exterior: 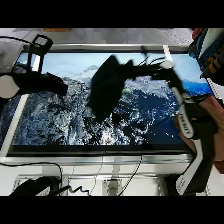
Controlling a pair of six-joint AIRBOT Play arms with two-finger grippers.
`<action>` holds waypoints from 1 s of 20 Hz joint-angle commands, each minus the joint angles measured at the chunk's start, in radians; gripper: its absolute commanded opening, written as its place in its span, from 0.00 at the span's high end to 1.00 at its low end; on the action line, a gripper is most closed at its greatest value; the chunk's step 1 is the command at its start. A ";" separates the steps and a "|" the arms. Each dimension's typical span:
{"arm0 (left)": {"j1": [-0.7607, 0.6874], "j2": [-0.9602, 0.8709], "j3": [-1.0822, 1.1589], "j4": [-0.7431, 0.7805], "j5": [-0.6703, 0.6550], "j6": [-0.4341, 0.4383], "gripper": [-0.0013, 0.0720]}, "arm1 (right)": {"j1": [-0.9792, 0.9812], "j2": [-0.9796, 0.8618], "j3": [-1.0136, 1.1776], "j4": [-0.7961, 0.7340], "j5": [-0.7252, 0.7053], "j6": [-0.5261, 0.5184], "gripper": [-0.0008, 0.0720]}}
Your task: Fold the clothes and pants, and hang the long-sleeved shirts on hangers.
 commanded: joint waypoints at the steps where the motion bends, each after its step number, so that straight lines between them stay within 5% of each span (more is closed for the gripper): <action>1: 0.005 0.055 0.000 0.129 -0.007 0.001 0.95 | -0.199 0.156 0.000 0.018 0.028 0.076 0.95; 5: 0.005 0.100 0.000 0.225 -0.046 0.000 0.95 | -0.485 0.299 0.000 -0.173 0.016 0.241 0.95; 10: 0.005 0.106 0.000 0.221 -0.056 -0.046 0.95 | -0.772 0.412 0.000 -0.693 0.074 0.624 0.95; 17: 0.005 0.106 0.000 0.220 -0.056 -0.063 0.95 | -0.909 0.483 0.000 -1.330 0.439 0.831 0.95; 19: 0.005 0.106 0.000 0.220 -0.056 -0.063 0.95 | -0.909 0.500 0.000 -1.402 0.474 0.835 0.94; 20: 0.005 0.106 0.000 0.217 -0.056 -0.063 0.95 | -0.909 0.502 0.000 -1.405 0.476 0.843 0.85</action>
